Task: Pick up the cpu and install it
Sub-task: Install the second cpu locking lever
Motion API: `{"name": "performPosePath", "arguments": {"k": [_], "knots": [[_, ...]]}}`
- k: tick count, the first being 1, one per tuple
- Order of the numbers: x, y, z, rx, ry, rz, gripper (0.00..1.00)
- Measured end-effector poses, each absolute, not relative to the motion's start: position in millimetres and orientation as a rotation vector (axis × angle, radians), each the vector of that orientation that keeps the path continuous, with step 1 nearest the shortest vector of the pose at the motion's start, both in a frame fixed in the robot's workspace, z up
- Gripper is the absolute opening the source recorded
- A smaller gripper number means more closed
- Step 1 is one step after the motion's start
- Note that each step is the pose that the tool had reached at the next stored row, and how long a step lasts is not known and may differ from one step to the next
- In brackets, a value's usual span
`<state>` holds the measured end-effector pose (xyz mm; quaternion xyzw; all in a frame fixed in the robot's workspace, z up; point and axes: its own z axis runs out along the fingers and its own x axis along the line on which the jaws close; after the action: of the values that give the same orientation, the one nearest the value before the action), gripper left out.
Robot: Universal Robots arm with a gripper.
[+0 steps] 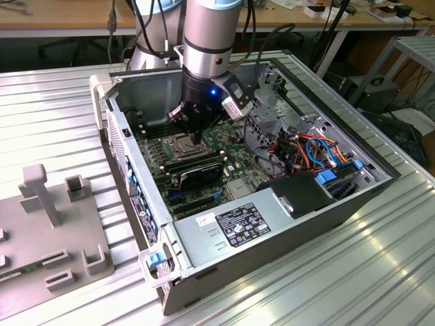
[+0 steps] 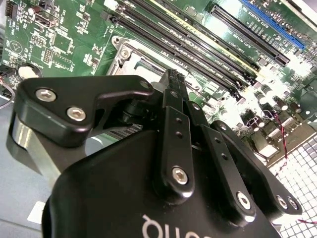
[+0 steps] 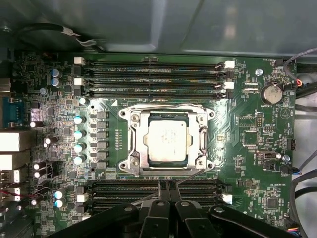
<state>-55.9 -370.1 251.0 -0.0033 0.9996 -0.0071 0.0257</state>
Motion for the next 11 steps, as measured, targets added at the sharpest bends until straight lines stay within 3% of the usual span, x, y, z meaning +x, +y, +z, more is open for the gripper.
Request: {"name": "performPosePath", "arguments": {"k": [11], "knots": [[-65.1, -371.4, 251.0, -0.01, 3.084, -0.021, 0.11]]}}
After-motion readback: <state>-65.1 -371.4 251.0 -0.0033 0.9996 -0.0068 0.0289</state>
